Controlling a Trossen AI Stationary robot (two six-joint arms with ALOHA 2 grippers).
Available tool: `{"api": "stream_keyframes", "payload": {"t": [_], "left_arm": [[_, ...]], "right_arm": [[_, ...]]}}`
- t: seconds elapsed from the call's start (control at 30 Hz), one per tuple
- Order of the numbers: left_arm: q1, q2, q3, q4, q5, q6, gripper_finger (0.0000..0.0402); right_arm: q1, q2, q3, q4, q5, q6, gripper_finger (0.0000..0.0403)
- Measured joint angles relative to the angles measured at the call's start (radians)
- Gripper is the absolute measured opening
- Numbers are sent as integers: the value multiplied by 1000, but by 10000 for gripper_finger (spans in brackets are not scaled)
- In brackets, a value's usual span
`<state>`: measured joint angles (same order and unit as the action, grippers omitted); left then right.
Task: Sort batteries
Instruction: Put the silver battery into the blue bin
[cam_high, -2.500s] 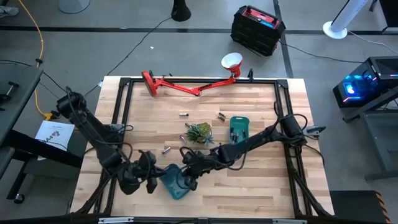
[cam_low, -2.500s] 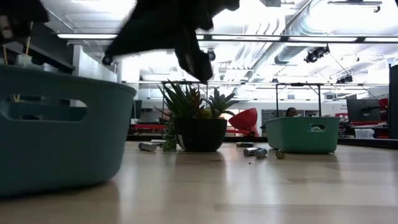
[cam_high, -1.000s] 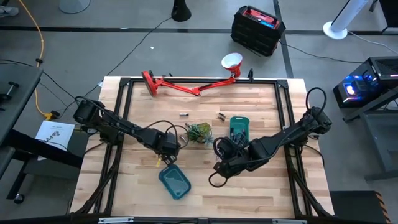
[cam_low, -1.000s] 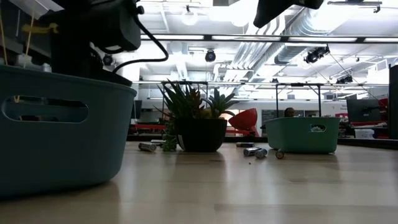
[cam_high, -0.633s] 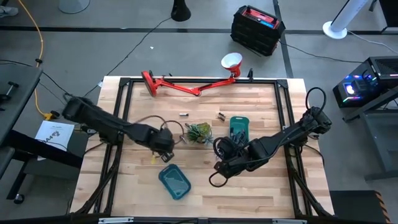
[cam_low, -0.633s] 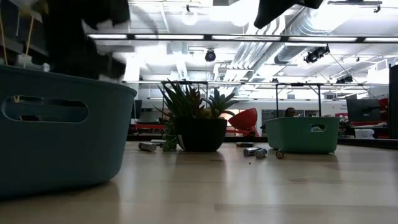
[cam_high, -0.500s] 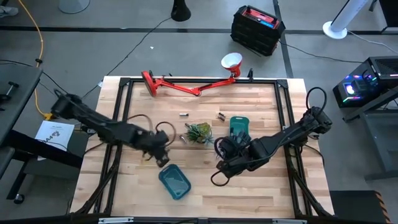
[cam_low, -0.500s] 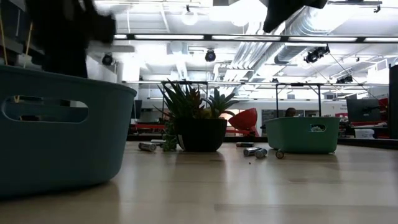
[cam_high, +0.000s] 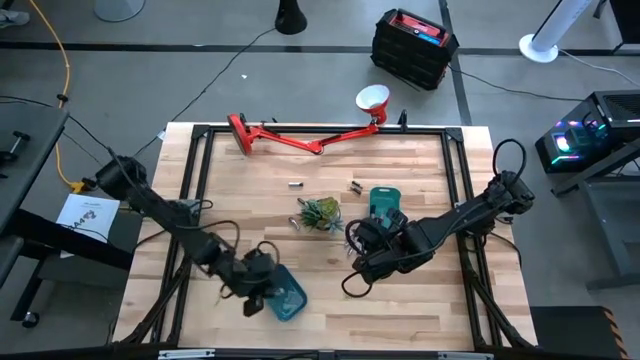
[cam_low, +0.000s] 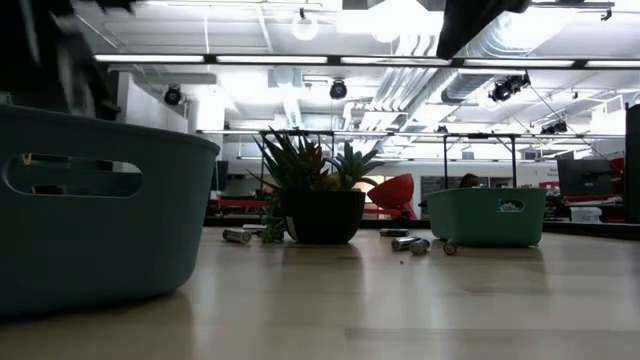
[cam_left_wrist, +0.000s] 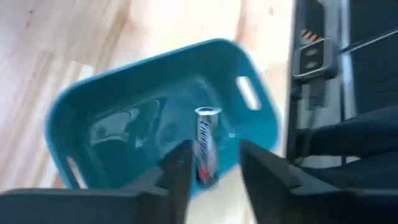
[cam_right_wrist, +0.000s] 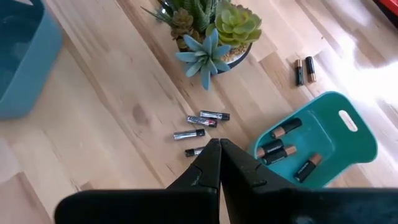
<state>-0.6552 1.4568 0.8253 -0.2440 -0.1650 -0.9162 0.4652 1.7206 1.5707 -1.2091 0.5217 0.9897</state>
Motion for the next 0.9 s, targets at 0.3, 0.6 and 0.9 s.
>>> {"api": "stream_keyframes", "payload": {"t": [0.3,0.6,0.9], "left_arm": [[251,-80,0,-83,115,165,248],[537,-47,1,-191,108,752,232],[608,170,1,-118,47,1352,229]], "right_arm": [[-6,0,0,-8,-10,-1,0],[0,0,0,-17,-26,15,0],[0,0,0,-23,-37,31,0]]}}
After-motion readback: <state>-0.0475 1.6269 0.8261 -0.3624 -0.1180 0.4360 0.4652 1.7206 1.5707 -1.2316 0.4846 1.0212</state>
